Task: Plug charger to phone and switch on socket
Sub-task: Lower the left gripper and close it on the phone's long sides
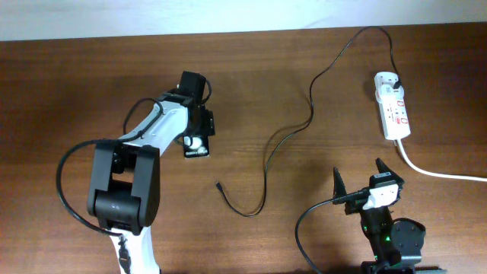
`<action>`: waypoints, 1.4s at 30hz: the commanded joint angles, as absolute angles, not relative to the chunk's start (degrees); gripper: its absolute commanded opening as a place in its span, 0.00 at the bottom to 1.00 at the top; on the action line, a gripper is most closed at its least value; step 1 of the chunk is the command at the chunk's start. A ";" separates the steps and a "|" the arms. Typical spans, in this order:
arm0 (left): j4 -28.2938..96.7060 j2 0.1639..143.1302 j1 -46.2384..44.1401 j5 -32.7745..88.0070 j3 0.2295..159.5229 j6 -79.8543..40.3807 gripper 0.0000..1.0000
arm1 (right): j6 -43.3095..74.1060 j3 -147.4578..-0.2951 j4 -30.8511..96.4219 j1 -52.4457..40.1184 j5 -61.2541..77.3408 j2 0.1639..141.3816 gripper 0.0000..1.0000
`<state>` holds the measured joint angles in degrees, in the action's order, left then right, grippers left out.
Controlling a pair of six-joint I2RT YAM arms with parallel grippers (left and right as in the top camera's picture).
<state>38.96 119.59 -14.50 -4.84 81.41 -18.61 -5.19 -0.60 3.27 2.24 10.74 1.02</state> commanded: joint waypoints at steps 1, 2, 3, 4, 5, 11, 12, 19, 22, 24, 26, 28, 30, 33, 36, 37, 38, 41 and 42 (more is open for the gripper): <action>45.30 122.67 -14.63 -3.53 79.96 -18.85 0.71 | -5.56 -0.32 3.66 1.89 10.46 0.73 0.99; 46.92 122.67 -14.59 -3.20 79.96 -18.85 0.74 | -5.56 -0.32 3.66 1.89 10.46 0.73 0.99; 48.34 122.67 -14.59 -3.20 79.96 -18.85 0.82 | -5.56 -0.32 3.66 1.89 10.48 0.73 0.98; 48.58 122.67 -14.63 -3.18 79.96 -18.85 0.98 | -5.56 -0.32 3.66 1.89 10.46 0.73 0.99; 48.45 122.67 -14.63 -3.20 79.96 -18.85 0.99 | -5.56 -0.32 3.66 1.89 10.48 0.73 0.99; 48.12 122.67 -14.59 -3.18 79.96 -18.85 0.99 | -5.56 -0.32 3.66 1.89 10.48 0.73 0.99; 48.12 122.67 -14.59 -3.18 79.96 -18.85 0.99 | -5.56 -0.32 3.66 1.89 10.48 0.73 0.99; 48.10 122.67 -14.59 -3.20 79.96 -18.85 0.99 | -5.56 -0.32 3.66 1.89 10.46 0.73 0.99; 48.07 122.67 -14.59 -3.22 79.96 -18.85 0.99 | -5.56 -0.32 3.66 1.89 10.46 0.73 0.99; 48.07 122.67 -14.59 -3.22 79.96 -18.85 0.99 | -5.56 -0.32 3.66 1.89 10.48 0.73 0.99; 48.07 122.67 -14.59 -3.20 79.96 -18.85 0.99 | -5.56 -0.32 3.66 1.89 10.48 0.73 0.99; 48.10 122.67 -14.59 -3.20 79.96 -18.85 0.99 | -5.56 -0.32 3.66 1.89 10.48 0.73 0.98; 48.10 122.67 -14.59 -3.20 79.96 -18.85 0.99 | -5.56 -0.32 3.66 1.89 10.48 0.73 0.98; 48.05 122.67 -14.59 -2.55 79.96 -18.85 0.99 | -5.56 -0.32 3.66 1.89 10.48 0.73 0.99; 48.07 122.67 -14.59 -2.57 79.96 -18.85 0.99 | -5.56 -0.32 3.66 1.89 10.46 0.73 0.99; 48.07 122.67 -14.59 -2.57 79.96 -18.85 0.99 | -5.56 -0.32 3.66 1.89 10.48 0.73 0.99; 48.07 122.67 -14.59 -2.57 79.96 -18.85 0.99 | -5.56 -0.32 3.66 1.89 10.48 0.73 0.99; 48.10 122.67 -14.59 -2.57 79.96 -18.85 0.99 | -5.56 -0.32 3.66 1.89 10.48 0.73 0.99; 48.10 122.67 -14.59 -2.57 79.96 -18.85 0.99 | -5.56 -0.32 3.66 1.89 10.46 0.73 0.99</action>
